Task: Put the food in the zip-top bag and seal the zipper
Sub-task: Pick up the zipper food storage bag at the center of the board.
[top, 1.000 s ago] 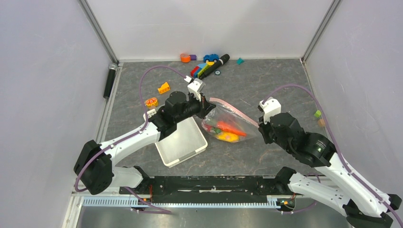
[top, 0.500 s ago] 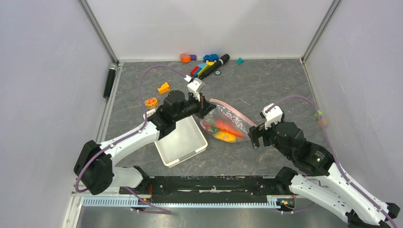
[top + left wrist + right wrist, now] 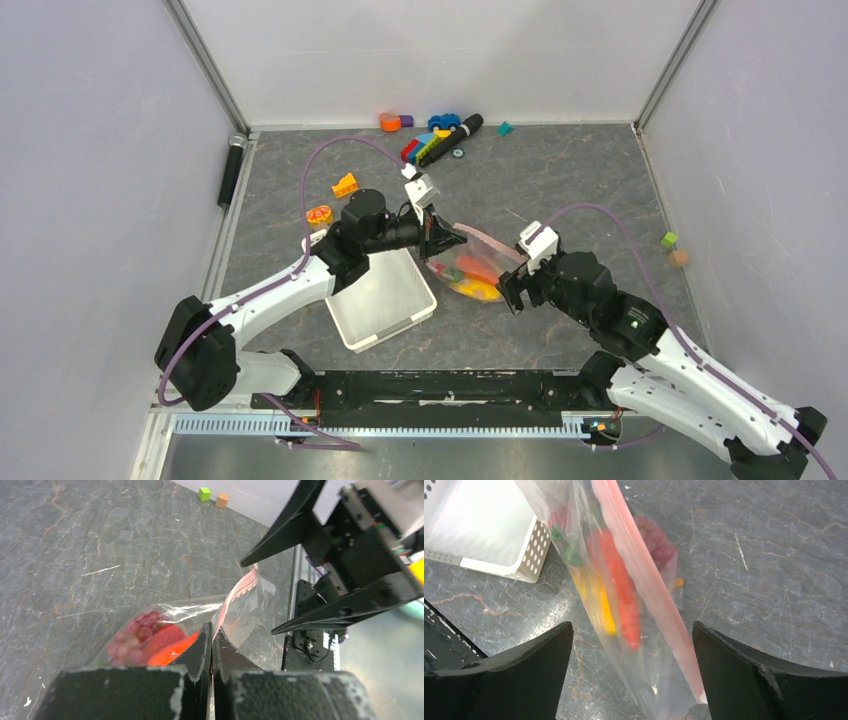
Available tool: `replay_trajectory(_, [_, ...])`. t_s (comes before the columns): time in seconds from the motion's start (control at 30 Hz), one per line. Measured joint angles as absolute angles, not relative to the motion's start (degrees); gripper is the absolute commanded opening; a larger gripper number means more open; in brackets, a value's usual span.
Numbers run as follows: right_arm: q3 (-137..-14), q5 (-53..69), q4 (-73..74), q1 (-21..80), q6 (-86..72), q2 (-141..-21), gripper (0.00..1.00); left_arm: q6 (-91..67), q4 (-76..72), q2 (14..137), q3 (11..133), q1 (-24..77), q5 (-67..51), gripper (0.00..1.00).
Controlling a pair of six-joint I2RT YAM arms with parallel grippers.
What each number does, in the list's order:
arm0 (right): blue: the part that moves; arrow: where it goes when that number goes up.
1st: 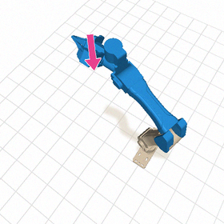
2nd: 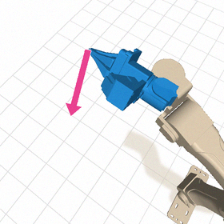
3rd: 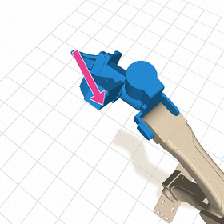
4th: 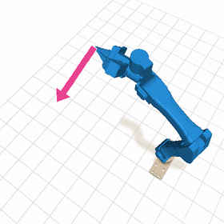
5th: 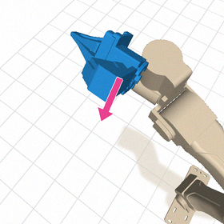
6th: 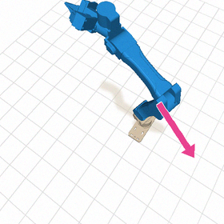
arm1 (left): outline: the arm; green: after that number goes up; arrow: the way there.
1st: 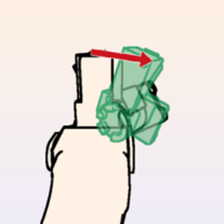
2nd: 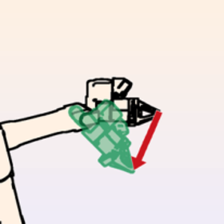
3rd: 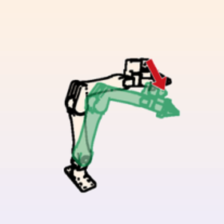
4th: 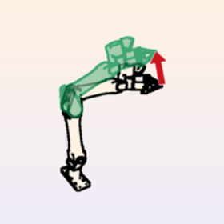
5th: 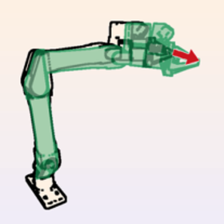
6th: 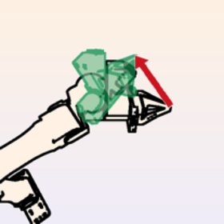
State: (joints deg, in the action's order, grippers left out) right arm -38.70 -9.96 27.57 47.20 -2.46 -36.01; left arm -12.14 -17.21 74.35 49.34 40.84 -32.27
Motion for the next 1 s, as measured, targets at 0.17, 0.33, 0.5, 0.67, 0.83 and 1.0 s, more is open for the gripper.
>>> replay_trajectory(0.17, [-38.65, -6.35, 26.46, 47.2, -0.8, -40.62, 0.64, -10.09, -17.28, 73.82, 49.32, 40.82, -36.4, 0.02])
replay_trajectory(0.33, [-38.65, -1.98, 25.3, 47.2, 0.73, -42.17, 0.29, -8.32, -17.32, 73.17, 49.28, 40.82, -38.79, 0.02])
replay_trajectory(0.5, [-39.05, 0.64, 24.99, 47.2, 1.41, -44.58, 0.0, -7.62, -17.34, 72.23, 49.06, 40.82, -39.51, 0.08])
replay_trajectory(0.67, [-42.02, -0.71, 25.96, 47.2, -0.1, -46.37, 0.0, -7.62, -17.45, 71.66, 49.06, 40.73, -36.6, 0.9])
replay_trajectory(0.83, [-47.97, -5.39, 26.24, 47.2, -3.7, -48.53, 0.0, -7.84, -17.65, 69.25, 48.99, 40.62, -31.38, 1.0])
replay_trajectory(1.0, [-54.98, -8.27, 26.37, 47.0, -8.29, -53.43, 0.0, -8.25, -17.43, 63.09, 47.16, 40.62, -22.72, 1.0])
